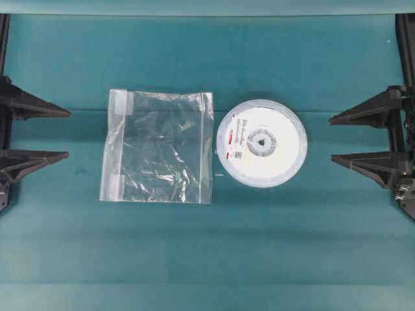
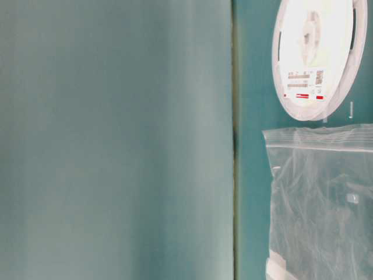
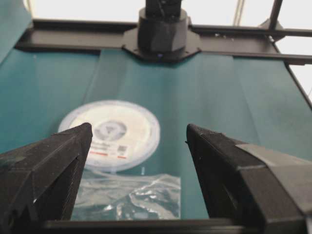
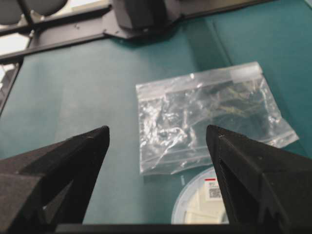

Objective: Take out the reel from the clear zip bag.

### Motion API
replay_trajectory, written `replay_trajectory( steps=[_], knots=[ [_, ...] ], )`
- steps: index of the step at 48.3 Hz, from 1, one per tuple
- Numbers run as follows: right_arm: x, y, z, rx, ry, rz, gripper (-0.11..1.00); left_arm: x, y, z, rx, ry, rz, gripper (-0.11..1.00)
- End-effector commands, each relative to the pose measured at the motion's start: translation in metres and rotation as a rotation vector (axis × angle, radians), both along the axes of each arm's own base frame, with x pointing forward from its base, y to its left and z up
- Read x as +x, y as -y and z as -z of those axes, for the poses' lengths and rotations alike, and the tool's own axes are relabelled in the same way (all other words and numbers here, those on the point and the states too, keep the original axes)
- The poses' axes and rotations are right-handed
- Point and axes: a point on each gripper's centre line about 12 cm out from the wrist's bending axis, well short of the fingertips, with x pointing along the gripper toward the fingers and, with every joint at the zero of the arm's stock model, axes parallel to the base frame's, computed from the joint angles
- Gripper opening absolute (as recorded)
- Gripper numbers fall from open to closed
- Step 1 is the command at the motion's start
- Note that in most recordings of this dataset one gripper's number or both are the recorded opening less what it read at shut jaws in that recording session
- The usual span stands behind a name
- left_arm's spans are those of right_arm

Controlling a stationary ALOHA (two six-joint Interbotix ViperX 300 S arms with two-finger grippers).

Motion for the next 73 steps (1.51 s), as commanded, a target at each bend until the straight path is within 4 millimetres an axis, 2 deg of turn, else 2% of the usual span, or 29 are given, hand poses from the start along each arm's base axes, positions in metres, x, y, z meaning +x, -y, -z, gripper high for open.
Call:
replay_trajectory(
  steps=[1, 73],
  knots=[
    [0.0019, 0.0000, -0.0079, -0.019, 0.018, -0.002, 0.94, 0.0016, 0.0002, -0.0116, 0.003, 0.031, 0.002, 0.84],
    [0.0018, -0.0015, -0.0066, -0.012, 0.007, -0.014, 0.94, 0.0015, 0.0002, -0.0110, 0.002, 0.029, 0.002, 0.84]
  ],
)
